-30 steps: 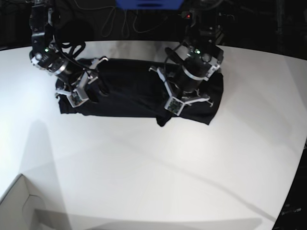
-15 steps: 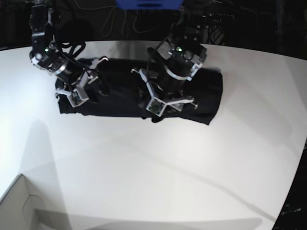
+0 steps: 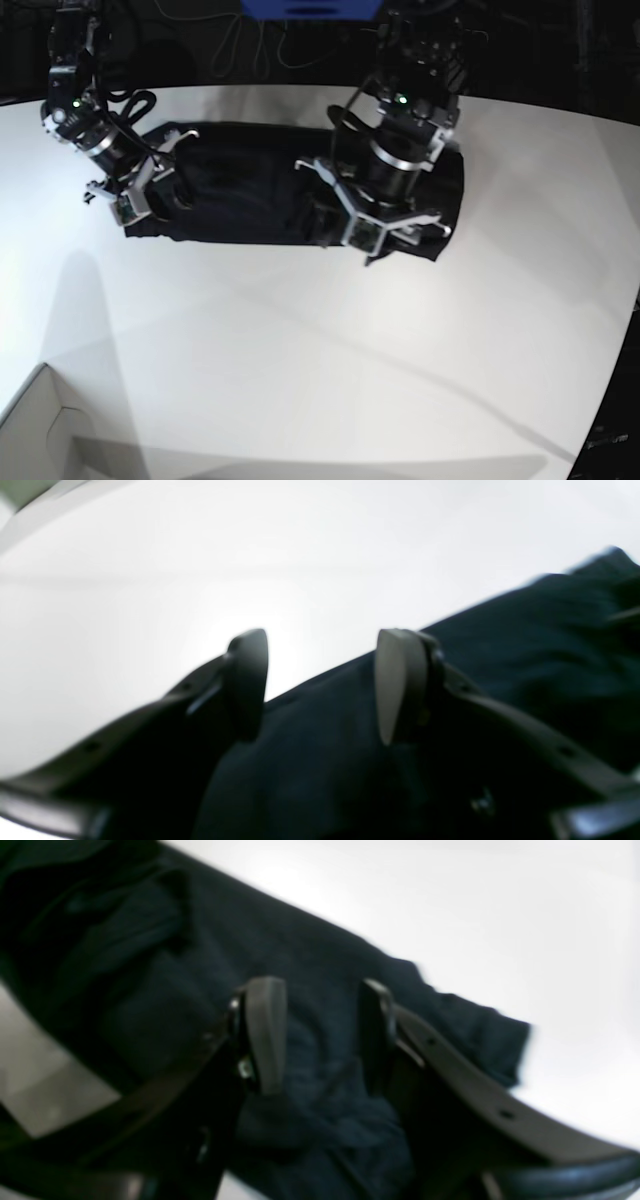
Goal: Layout the t-shirt on the table in an organized manner, then fold the t-shirt properly
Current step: 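Release the strip end with the left gripper and regrasp it nearer the middle, then open both grippers and lift them off the black shirt strip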
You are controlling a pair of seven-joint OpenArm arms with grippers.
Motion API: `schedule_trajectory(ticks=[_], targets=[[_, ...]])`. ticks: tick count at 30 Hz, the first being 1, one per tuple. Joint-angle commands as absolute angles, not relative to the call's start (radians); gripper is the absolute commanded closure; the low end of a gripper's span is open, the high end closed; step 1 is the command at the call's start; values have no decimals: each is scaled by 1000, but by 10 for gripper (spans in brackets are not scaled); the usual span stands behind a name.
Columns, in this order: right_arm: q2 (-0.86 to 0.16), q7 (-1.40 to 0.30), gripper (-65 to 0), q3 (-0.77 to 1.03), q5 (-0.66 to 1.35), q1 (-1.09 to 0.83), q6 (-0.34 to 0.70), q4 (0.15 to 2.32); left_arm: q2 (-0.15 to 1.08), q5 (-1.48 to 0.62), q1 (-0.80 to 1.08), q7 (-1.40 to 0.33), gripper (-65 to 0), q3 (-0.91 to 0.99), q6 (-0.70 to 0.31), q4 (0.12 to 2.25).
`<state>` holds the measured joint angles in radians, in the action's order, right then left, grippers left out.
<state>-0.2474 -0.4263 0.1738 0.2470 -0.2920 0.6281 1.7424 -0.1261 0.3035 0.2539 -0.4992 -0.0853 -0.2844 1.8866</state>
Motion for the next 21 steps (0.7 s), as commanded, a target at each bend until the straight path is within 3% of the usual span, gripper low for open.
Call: schedule_trajectory(ticks=[1, 4, 10, 16, 21], targets=[[-242, -404, -249, 189, 263, -288, 628, 1764, -128, 305, 240, -481, -332, -50, -274, 1894], [-205, -461, -277, 282, 263, -285, 627, 1765, -127, 303, 216, -481, -332, 74, -282, 1824], [-134, -619, -411, 460, 263, -245, 627, 1758, -101, 182, 197, -479, -332, 294, -285, 1788], [-125, -641, -414, 456, 259, -225, 627, 1716, 8, -44, 197, -490, -332, 386, -283, 1791], [-108, -641, -414, 463, 255, -156, 624, 1566, 22, -93, 220, -489, -332, 487, -283, 1785]])
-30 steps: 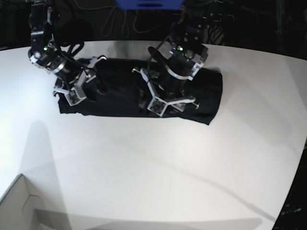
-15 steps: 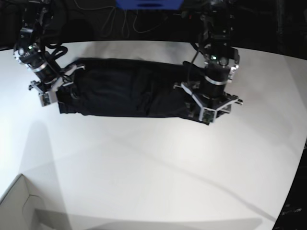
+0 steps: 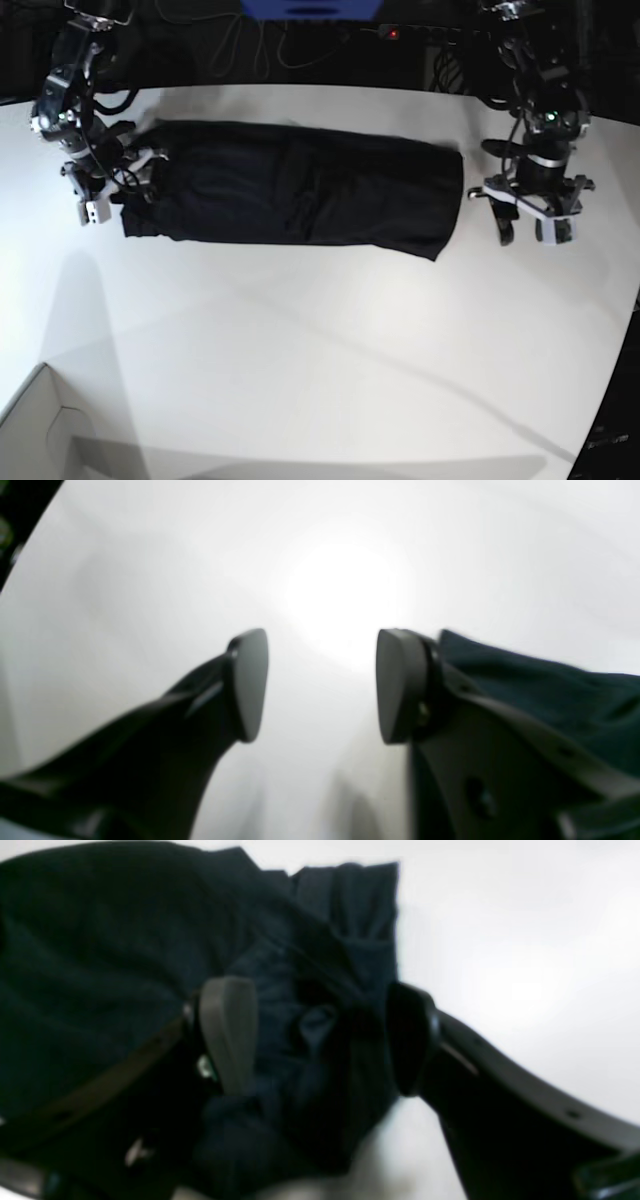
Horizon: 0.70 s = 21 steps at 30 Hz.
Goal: Layout the t-shirt on the table in an organized manner, then fold the t-shirt properly
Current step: 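Open both grippers and lift them off the black shirt strip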
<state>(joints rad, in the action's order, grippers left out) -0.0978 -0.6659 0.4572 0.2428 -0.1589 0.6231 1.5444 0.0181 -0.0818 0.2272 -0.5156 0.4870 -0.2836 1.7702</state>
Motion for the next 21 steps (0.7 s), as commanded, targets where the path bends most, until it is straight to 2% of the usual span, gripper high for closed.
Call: schedule_trajectory(ticks=[1, 11, 13, 15, 19, 20, 21], targets=[[-108, -641, -414, 463, 255, -151, 624, 1549, 22, -91, 220, -489, -332, 504, -283, 1784], [-101, -639, -412, 455, 255, -151, 622, 1484, 24, -93, 243, -483, -332, 648, -283, 1781], [-101, -641, -394, 452, 255, -153, 624, 1466, 24, -93, 243, -483, -332, 661, -285, 1773], [-102, -642, -307, 406, 255, -159, 627, 1458, 24, -93, 243, -483, -332, 665, -285, 1756], [-101, -647, -44, 337, 255, -165, 627, 1461, 24, -93, 243, -483, -332, 665, -285, 1745], [-101, -647, 0, 323, 255, -171, 627, 1461, 24, -93, 245, -483, -332, 665, -285, 1745], [-101, -647, 0, 309, 255, -177, 627, 1461, 22, -93, 246, -483, -332, 665, -285, 1745]])
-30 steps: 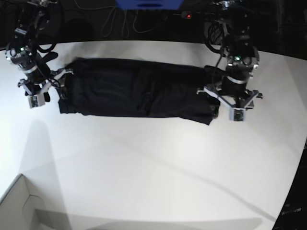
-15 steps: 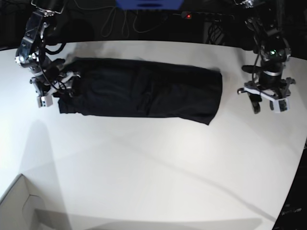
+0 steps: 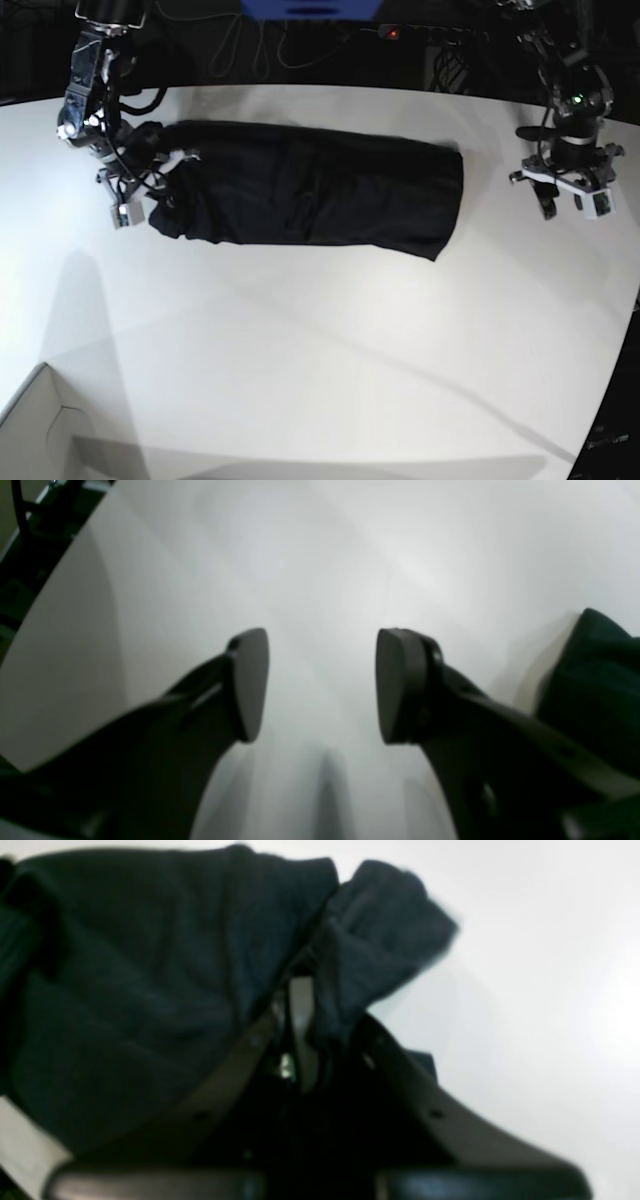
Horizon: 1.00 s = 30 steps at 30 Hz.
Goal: Layout the t-shirt on the table in an organized manner, then fold the t-shirt properly
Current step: 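Open both grippers and lift them off the black shirt strip, then grasp the strip end with the right gripper and fold it over toward the left gripper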
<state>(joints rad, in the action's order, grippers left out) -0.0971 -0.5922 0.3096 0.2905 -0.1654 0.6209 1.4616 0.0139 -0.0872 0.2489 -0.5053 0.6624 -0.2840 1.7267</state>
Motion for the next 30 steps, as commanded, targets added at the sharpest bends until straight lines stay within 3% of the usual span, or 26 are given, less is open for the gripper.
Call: schedule_trajectory(ticks=[1, 9, 17, 30], targets=[[-102, -647, 0, 292, 255, -180, 627, 1463, 22, -93, 254, -483, -332, 665, -285, 1745], [-101, -673, 0, 278, 257, -200, 627, 1701, 22, -93, 265, -490, -332, 659, -285, 1733], [-87, -806, 0, 105, 257, -200, 622, 1965, 22, -93, 252, -487, -332, 657, -285, 1653], [1, -811, 0, -160, 209, -143, 621, 1998, 36, -84, 229, -489, -329, 441, -283, 1626]])
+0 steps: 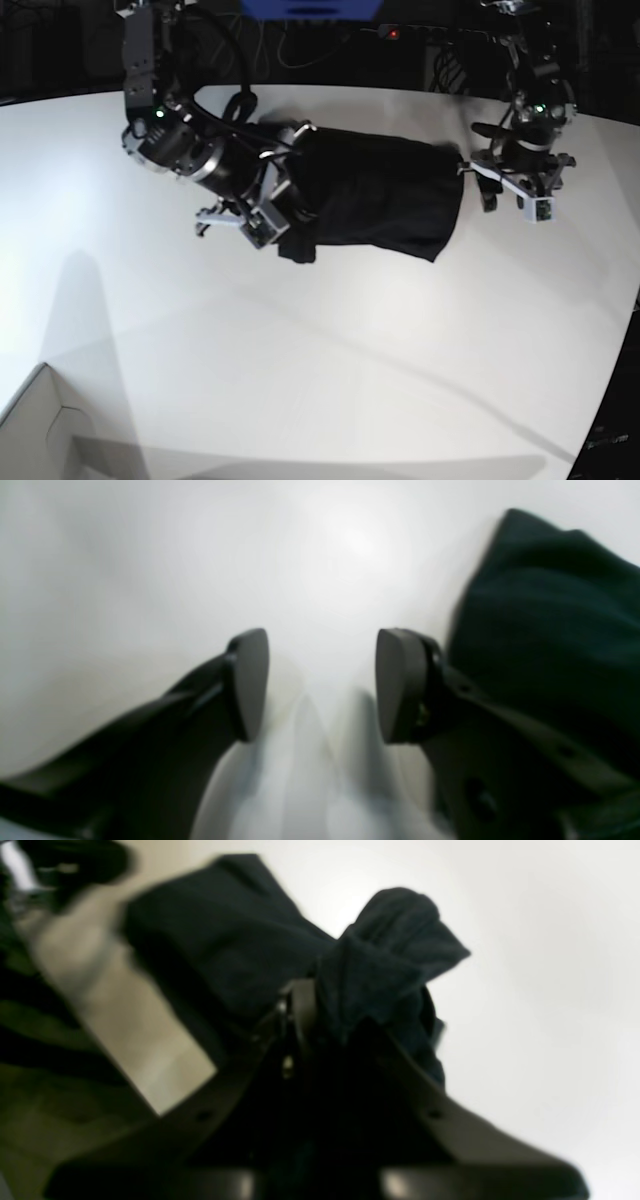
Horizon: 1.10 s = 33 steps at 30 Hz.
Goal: Layout the t-shirt on the table in an organized manner, then fold the t-shirt properly
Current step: 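Grasp the strip end with the right gripper and fold it over toward the left gripper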
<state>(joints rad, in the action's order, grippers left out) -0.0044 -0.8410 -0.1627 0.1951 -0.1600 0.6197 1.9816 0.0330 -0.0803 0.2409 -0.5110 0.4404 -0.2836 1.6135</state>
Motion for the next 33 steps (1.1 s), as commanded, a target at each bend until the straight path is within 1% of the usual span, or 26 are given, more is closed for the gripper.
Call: schedule_trajectory(ticks=[1, 6, 10, 18, 21, 33], targets=[[13, -811, 0, -189, 171, -134, 621, 1997, 42, -84, 225, -490, -329, 429, -283, 1610], [87, -811, 0, -315, 16, -76, 621, 1986, 44, -84, 236, -490, -329, 410, -283, 1589], [153, -811, 0, -366, -42, -4, 621, 1911, 44, -88, 269, -490, -329, 409, -283, 1603], [157, -800, 0, -467, -44, 117, 621, 1689, 44, -93, 344, -490, -329, 383, -285, 1672], [157, -762, 0, -510, -42, 154, 621, 1607, 44, -93, 374, -484, -329, 360, -285, 1710], [157, -625, 0, -613, -41, 222, 621, 1561, 44, -93, 415, -487, -329, 358, -285, 1744]])
